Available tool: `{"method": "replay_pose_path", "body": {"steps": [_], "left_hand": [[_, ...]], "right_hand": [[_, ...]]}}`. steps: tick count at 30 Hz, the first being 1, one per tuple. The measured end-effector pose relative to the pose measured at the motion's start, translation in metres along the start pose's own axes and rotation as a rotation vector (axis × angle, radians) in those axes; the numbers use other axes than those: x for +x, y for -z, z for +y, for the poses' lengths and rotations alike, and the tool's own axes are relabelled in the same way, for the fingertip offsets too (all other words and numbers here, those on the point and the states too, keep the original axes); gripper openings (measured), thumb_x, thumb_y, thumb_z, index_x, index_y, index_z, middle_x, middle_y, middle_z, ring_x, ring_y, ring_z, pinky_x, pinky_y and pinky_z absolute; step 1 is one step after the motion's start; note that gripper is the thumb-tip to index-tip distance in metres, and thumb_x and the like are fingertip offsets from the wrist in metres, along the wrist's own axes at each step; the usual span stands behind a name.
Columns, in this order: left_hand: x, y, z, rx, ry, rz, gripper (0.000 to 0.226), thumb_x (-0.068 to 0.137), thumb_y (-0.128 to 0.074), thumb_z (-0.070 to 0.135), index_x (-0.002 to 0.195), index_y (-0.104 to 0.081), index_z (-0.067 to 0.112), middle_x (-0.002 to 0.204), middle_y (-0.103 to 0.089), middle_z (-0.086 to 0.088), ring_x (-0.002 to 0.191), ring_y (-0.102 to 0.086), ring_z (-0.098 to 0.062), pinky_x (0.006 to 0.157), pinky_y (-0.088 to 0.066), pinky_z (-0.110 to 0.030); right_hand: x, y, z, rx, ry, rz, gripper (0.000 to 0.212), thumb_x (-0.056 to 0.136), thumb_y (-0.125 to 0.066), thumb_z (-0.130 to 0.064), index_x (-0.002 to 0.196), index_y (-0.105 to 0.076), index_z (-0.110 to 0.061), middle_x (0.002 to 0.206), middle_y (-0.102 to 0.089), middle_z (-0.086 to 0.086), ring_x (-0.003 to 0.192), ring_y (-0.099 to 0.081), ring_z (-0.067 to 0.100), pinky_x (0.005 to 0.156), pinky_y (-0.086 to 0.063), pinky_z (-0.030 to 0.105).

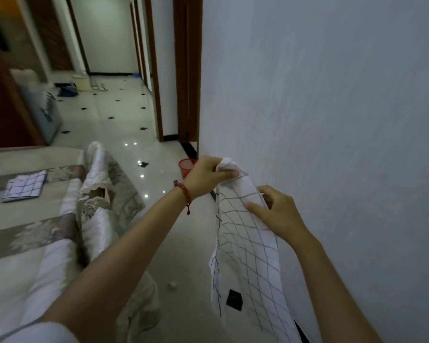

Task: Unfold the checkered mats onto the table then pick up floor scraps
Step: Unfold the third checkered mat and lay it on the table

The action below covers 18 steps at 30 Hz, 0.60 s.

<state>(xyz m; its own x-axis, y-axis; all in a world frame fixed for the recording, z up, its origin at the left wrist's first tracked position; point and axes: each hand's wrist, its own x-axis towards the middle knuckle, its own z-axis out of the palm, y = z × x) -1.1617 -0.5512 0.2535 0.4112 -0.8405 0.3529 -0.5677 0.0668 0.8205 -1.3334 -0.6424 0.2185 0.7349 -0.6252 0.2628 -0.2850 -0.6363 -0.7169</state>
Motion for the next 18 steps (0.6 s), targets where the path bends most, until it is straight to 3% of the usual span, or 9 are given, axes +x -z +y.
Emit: {"method": "replay_pose_path", "body": {"steps": [3, 5, 8, 9, 11, 13, 16, 18], "left_hand": [[0.017, 0.031, -0.011, 0.041, 0.025, 0.186, 0.016, 0.084, -0.061, 0.010, 0.088, -0.066, -0.005, 0.074, -0.063, -0.011, 0.063, -0.058, -0.001, 0.059, -0.046, -0.005], [0.023, 0.051, -0.017, 0.055, 0.037, 0.279, 0.011, 0.084, -0.060, 0.007, 0.089, -0.067, 0.000, 0.069, -0.063, 0.000, 0.061, -0.060, 0.005, 0.060, -0.046, -0.003], [0.025, 0.080, -0.021, 0.113, 0.102, 0.505, 0.008, 0.083, -0.061, 0.003, 0.081, -0.068, -0.001, 0.059, -0.056, 0.008, 0.054, -0.056, 0.010, 0.056, -0.042, -0.004], [0.023, 0.090, -0.023, 0.111, 0.130, 0.572, 0.009, 0.083, -0.061, 0.003, 0.079, -0.067, -0.002, 0.060, -0.057, 0.001, 0.057, -0.055, 0.006, 0.060, -0.043, -0.010], [0.014, 0.110, -0.025, 0.076, 0.175, 0.680, 0.014, 0.083, -0.061, 0.006, 0.083, -0.066, -0.008, 0.073, -0.058, -0.010, 0.069, -0.054, -0.015, 0.066, -0.045, -0.025], [0.001, 0.131, -0.029, 0.087, 0.208, 0.774, 0.017, 0.083, -0.061, 0.008, 0.090, -0.066, -0.007, 0.074, -0.061, -0.008, 0.067, -0.055, -0.018, 0.062, -0.048, -0.022], [-0.024, 0.164, -0.037, 0.117, 0.250, 0.913, 0.018, 0.084, -0.060, 0.009, 0.095, -0.065, -0.005, 0.069, -0.059, -0.001, 0.064, -0.053, -0.009, 0.053, -0.045, -0.007], [-0.044, 0.192, -0.045, 0.101, 0.293, 1.012, 0.016, 0.084, -0.060, 0.009, 0.096, -0.065, 0.000, 0.073, -0.059, -0.001, 0.067, -0.053, -0.009, 0.057, -0.047, -0.012]], "right_hand": [[0.038, -0.013, 0.018, 0.074, 0.018, -0.136, 0.008, 0.079, -0.067, -0.032, 0.074, -0.064, -0.026, 0.070, -0.066, -0.009, 0.058, -0.058, -0.003, 0.049, -0.043, 0.008], [0.061, -0.022, 0.027, 0.121, 0.037, -0.205, 0.016, 0.080, -0.067, -0.025, 0.066, -0.063, -0.031, 0.061, -0.066, -0.013, 0.056, -0.058, -0.010, 0.047, -0.040, 0.004], [0.101, -0.041, 0.038, 0.102, 0.047, -0.341, 0.018, 0.080, -0.066, -0.025, 0.066, -0.065, -0.014, 0.058, -0.063, -0.003, 0.052, -0.052, 0.001, 0.053, -0.040, 0.015], [0.113, -0.049, 0.040, 0.078, 0.060, -0.389, 0.026, 0.081, -0.066, -0.027, 0.066, -0.060, -0.006, 0.056, -0.054, -0.001, 0.052, -0.046, 0.004, 0.053, -0.036, 0.019], [0.132, -0.066, 0.039, 0.055, 0.109, -0.458, 0.036, 0.083, -0.063, -0.029, 0.057, -0.049, -0.008, 0.054, -0.042, -0.004, 0.048, -0.036, 0.003, 0.050, -0.029, 0.018], [0.149, -0.085, 0.034, 0.047, 0.156, -0.500, 0.040, 0.086, -0.062, -0.027, 0.051, -0.045, -0.018, 0.051, -0.040, -0.007, 0.048, -0.036, 0.004, 0.049, -0.028, 0.016], [0.174, -0.115, 0.011, 0.065, 0.189, -0.536, 0.025, 0.088, -0.059, -0.022, 0.063, -0.061, -0.019, 0.060, -0.055, -0.006, 0.060, -0.050, 0.010, 0.055, -0.035, 0.020], [0.193, -0.137, -0.014, 0.079, 0.238, -0.531, 0.028, 0.089, -0.056, -0.021, 0.062, -0.058, -0.022, 0.060, -0.054, -0.005, 0.061, -0.049, 0.011, 0.055, -0.035, 0.023]]}}
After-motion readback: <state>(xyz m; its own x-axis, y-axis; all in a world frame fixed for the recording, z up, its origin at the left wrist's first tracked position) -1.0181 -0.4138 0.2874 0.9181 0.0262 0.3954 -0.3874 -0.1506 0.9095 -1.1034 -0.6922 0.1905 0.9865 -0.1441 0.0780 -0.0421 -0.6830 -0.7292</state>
